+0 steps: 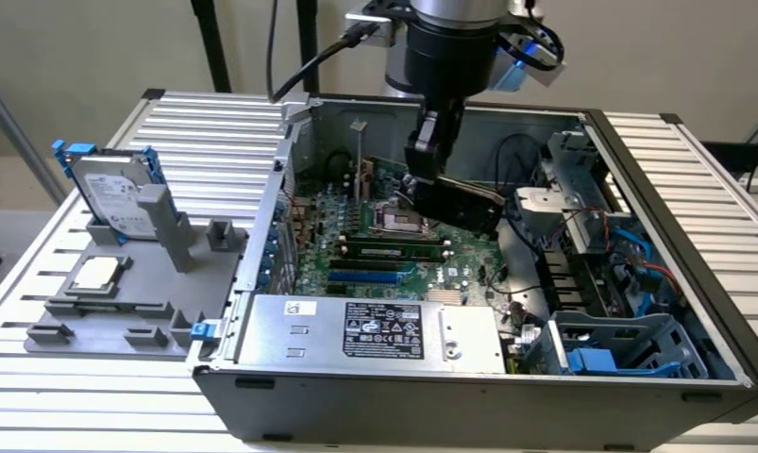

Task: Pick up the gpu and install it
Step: 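Insert the gpu into the slot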

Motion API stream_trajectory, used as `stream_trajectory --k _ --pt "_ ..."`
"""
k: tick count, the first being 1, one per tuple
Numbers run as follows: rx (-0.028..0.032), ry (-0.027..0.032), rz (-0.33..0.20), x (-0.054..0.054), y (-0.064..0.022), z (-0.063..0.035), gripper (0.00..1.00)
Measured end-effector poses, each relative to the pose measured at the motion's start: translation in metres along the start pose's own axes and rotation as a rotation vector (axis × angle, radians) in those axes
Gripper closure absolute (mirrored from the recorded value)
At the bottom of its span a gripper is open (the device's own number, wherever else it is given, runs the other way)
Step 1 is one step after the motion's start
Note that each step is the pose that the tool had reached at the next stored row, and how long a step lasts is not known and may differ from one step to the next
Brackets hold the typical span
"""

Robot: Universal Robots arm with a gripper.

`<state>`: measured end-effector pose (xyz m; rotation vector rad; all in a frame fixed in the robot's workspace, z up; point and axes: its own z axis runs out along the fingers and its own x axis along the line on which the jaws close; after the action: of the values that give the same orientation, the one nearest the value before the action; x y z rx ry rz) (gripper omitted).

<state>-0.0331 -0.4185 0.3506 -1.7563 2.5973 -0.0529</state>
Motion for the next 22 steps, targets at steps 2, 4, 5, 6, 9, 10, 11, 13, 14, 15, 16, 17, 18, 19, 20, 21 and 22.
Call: stream_trajectory --k 2,4,5,6,9,10,11,13,14,15,16,17,18,19,20,21,22 --pt "0.0005 -0.0011 -0.036 0.000 0.0001 0.0018 0.73" --pt "0.0010 -0.0023 -0.074 0.000 0.0001 0.0039 0.73" --pt "0.0013 -0.0030 -0.092 0.000 0.0002 0.0052 0.73" --pt "0.0015 -0.0036 -0.110 0.000 0.0002 0.0066 0.73" --pt "0.0020 -0.0057 -0.155 0.000 0.0004 0.0110 0.73" --pt "0.0018 -0.0063 -0.166 0.000 0.0005 0.0121 0.73" --pt "0.0017 -0.0066 -0.174 0.001 0.0007 0.0132 0.73" --pt "0.0016 -0.0069 -0.182 0.003 0.0026 0.0149 0.73" --pt "0.0017 -0.0070 -0.184 0.004 0.0040 0.0153 0.73" --pt "0.0017 -0.0074 -0.185 0.005 0.0058 0.0158 0.73" --pt "0.0017 -0.0073 -0.186 0.007 0.0075 0.0161 0.73" --pt "0.0018 -0.0073 -0.187 0.009 0.0091 0.0165 0.73" --pt "0.0018 -0.0073 -0.188 0.010 0.0106 0.0170 0.73" --pt "0.0018 -0.0075 -0.189 0.012 0.0118 0.0175 0.73" --pt "0.0018 -0.0074 -0.191 0.014 0.0125 0.0181 0.73" --pt "0.0018 -0.0078 -0.193 0.015 0.0132 0.0188 0.73" --pt "0.0016 -0.0085 -0.195 0.017 0.0135 0.0196 0.73"
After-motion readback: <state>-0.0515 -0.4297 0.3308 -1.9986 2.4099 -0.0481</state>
